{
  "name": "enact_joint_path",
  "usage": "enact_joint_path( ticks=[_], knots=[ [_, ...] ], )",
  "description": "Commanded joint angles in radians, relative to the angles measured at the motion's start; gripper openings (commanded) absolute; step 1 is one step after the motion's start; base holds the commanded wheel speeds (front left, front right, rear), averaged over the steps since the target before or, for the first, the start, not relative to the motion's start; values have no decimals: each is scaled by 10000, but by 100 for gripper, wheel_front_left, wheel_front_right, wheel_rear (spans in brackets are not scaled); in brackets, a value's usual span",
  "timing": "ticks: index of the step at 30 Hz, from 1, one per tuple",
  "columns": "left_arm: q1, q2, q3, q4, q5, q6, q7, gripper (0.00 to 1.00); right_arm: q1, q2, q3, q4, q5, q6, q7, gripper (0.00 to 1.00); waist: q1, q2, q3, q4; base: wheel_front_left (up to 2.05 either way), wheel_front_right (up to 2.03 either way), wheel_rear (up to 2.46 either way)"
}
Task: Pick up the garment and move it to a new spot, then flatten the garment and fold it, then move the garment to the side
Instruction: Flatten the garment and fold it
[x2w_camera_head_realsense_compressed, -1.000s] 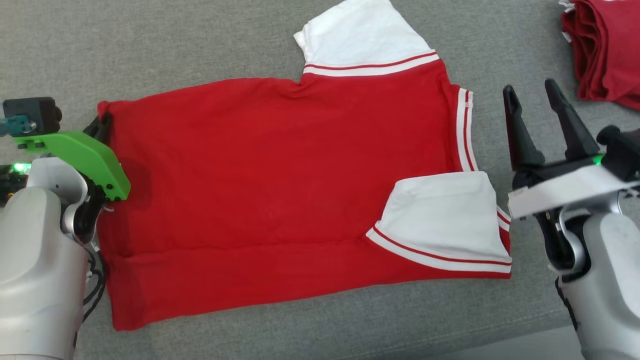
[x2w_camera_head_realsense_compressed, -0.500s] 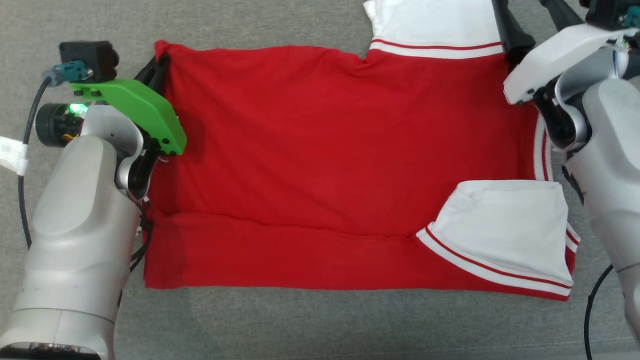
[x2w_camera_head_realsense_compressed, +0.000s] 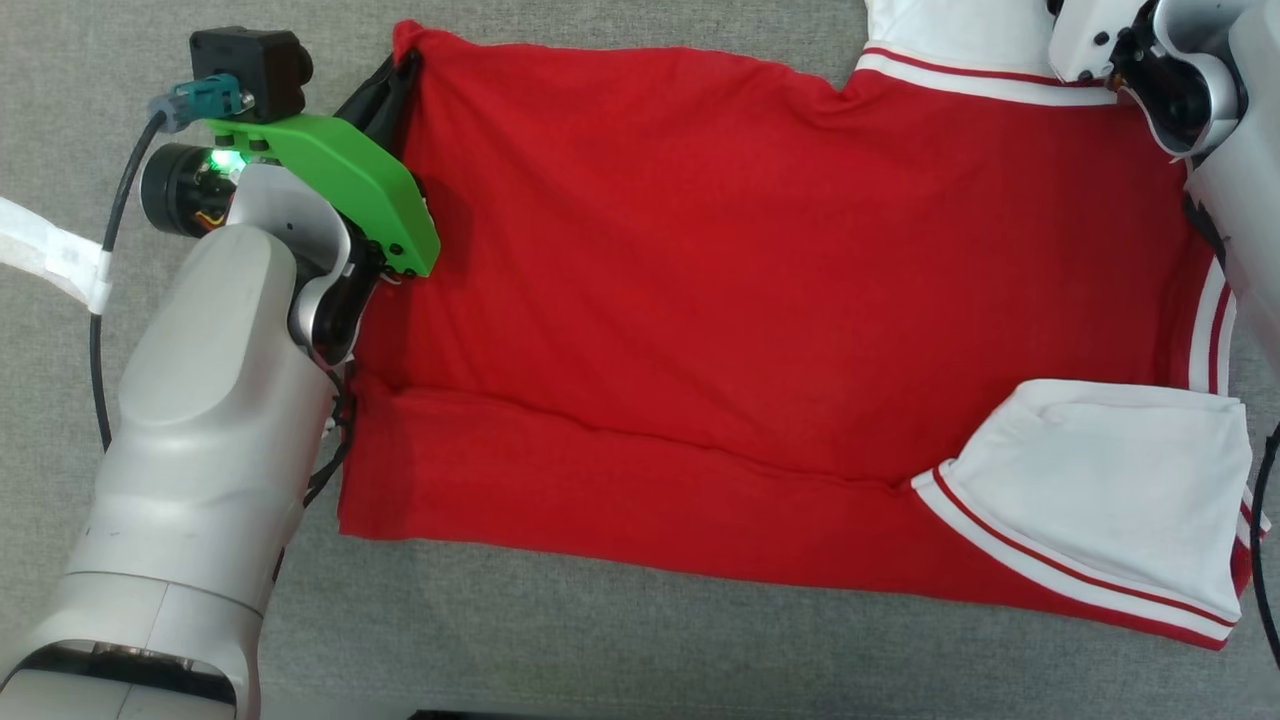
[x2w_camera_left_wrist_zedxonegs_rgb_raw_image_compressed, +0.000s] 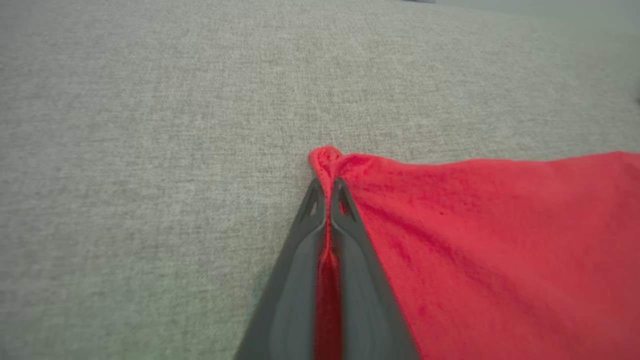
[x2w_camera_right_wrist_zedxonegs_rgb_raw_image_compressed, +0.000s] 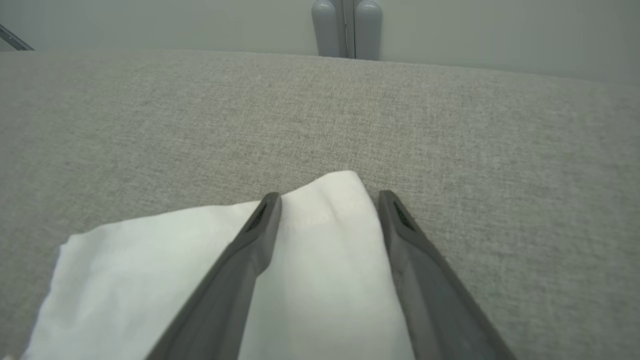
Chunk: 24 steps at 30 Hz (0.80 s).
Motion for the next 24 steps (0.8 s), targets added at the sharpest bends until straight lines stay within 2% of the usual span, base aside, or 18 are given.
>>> enact_joint_path(
  ticks=[1,4,14,20,24],
  knots=[
    [232,196,-105,392,-123,108,107,0,28,-78,220,115,97,-6,82,0,0,0,-16,-24,0,0,0],
    [179,354,-148,377,-172,108,-224,0,-152,-246,427,-50,282,-9,-262,0,0,0,-112,-87,0,0,0],
    [416,887,-84,-212,37,231,-1345,0,1014,-898,837,-1493,501,-9,-3116,0,0,0,-1101,-589,0,0,0],
    [1313,1299,-98,-1304,44,452,-1461,0,2712,-1248,677,-3034,634,-9,-4166,0,0,0,-1737,-959,0,0,0],
    [2427,1665,56,-2295,-134,791,-1379,0,4520,-1412,261,-4307,714,-9,-4470,0,0,0,-2069,-1203,0,0,0]
  ],
)
